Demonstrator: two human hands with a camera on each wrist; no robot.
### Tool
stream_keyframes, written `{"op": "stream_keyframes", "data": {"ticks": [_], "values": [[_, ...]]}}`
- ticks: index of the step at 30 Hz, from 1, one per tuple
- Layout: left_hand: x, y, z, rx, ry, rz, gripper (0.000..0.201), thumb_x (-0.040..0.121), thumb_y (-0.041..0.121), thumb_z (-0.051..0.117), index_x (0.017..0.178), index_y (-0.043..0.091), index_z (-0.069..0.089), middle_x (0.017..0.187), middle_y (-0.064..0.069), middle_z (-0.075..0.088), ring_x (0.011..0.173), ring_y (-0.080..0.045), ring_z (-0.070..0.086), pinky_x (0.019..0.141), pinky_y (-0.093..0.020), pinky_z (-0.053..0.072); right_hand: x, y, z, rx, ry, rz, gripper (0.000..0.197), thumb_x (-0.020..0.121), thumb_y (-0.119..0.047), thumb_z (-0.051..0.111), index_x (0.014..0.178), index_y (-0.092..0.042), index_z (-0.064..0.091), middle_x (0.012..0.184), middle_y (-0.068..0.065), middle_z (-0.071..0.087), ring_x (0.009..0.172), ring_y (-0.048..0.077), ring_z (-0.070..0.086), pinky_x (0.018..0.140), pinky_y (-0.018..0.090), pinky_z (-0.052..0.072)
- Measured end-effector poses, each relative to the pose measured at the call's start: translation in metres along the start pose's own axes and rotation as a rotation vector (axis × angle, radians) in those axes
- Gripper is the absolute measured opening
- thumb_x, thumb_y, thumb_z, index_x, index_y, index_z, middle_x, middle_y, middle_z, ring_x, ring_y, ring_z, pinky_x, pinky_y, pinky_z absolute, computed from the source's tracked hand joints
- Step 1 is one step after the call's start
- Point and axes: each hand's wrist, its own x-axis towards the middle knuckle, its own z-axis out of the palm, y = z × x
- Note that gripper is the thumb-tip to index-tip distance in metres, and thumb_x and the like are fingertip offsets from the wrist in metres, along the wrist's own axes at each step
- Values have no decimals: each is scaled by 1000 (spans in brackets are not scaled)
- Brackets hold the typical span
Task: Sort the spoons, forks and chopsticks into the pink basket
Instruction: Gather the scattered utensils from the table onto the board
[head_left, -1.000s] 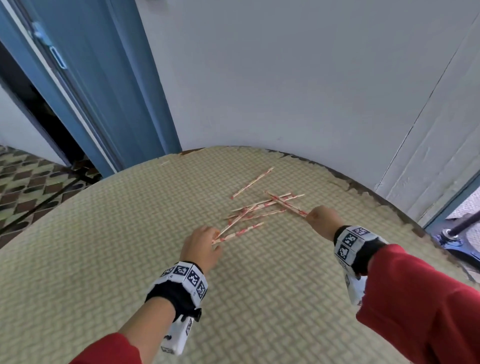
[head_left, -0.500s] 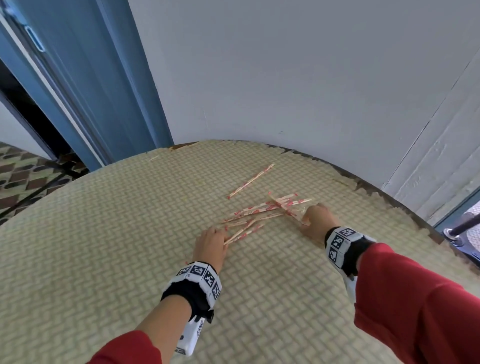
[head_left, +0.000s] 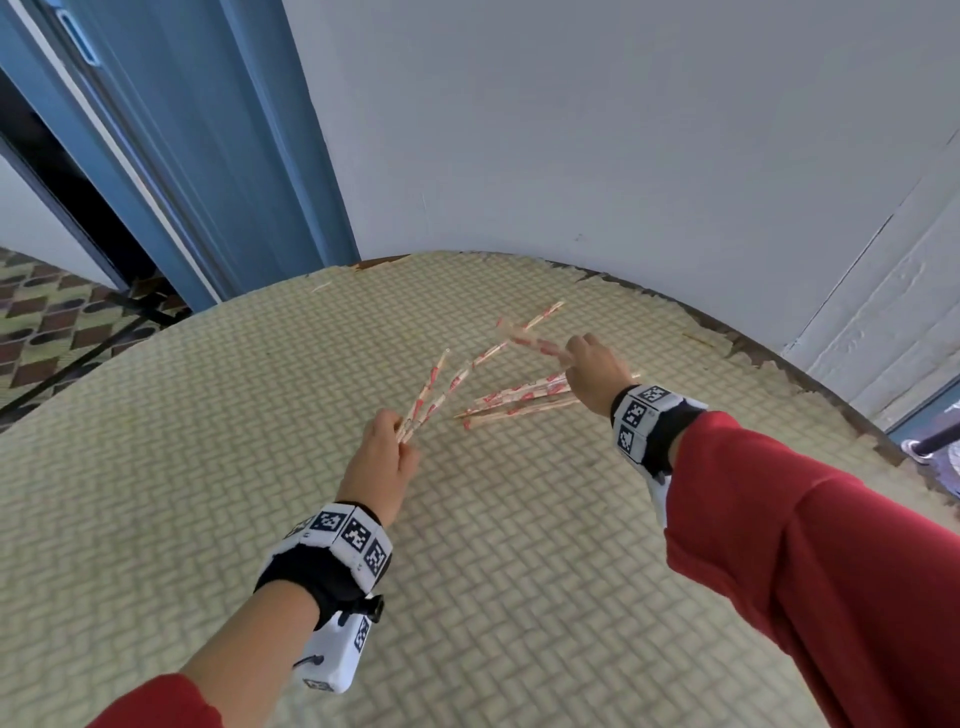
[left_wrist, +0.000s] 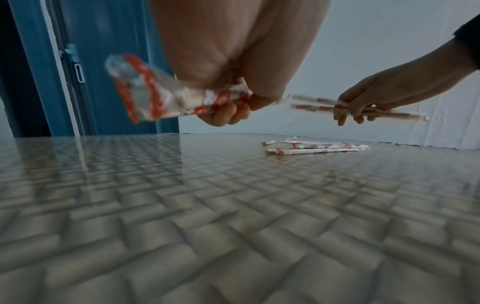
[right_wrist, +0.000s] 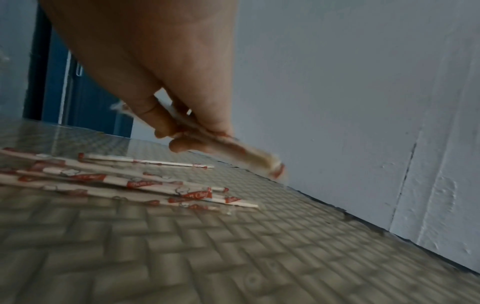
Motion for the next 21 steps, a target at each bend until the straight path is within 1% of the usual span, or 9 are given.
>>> {"op": "stream_keyframes", "data": {"ticks": [2,4,7,10,12,14,16,18,21], "values": [[0,-6,-3,0,10,-20,8,93,13,43,99,9,44,85,-5,47,56,-17,45,48,-26,36,6,-1,9,-62,-67,-65,35,92,-9,40,127,-6,47,124,12,45,111,34,49,92,47,41],[0,-11,-4,45,9,-16,9,95,17,42,89,10,43,82,-2,44,56,-12,40,47,-21,30,10,0,17,-129,-118,-111,37,92,-10,44,129,-10,48,125,10,44,112,33,47,91,43,41],[0,-16,-3,94,4,3,23,97,24,39,76,15,38,81,-1,43,58,-12,39,48,-19,28,12,2,23,-188,-127,-116,31,92,-14,49,122,-9,55,123,11,48,115,32,46,90,40,40],[1,-19,1,89,5,3,29,98,25,38,69,20,34,79,1,41,57,-12,39,49,-18,28,12,4,20,-237,-96,-113,31,92,-22,51,120,-7,55,122,13,51,119,31,43,92,40,41],[2,-19,4,56,19,-9,26,97,25,39,74,14,44,85,-3,45,61,-17,46,54,-21,34,14,7,18,-297,-144,-138,39,89,-27,58,124,-12,53,125,11,49,121,29,40,95,39,38],[2,-17,8,22,25,-40,26,98,24,38,86,6,53,91,-6,48,67,-21,52,60,-26,40,14,9,18,-342,-161,-160,41,87,-32,61,124,-16,55,125,10,45,120,28,38,96,37,36],[0,-15,13,6,25,-45,26,98,23,37,88,5,53,89,-4,46,64,-16,49,58,-24,36,13,10,20,-340,-149,-166,42,87,-34,61,123,-15,54,124,10,46,119,28,36,95,37,35],[-1,-12,15,2,40,-43,25,98,22,38,85,5,51,87,-2,44,61,-11,44,56,-23,32,12,10,22,-303,-153,-183,39,87,-31,60,121,-13,52,121,7,54,117,26,38,94,35,34],[0,-12,16,-10,61,-42,25,98,21,39,84,6,52,86,-2,44,59,-12,43,51,-21,32,7,11,21,-337,-188,-203,35,86,-28,59,118,-15,53,118,5,58,116,25,39,96,36,34]]}}
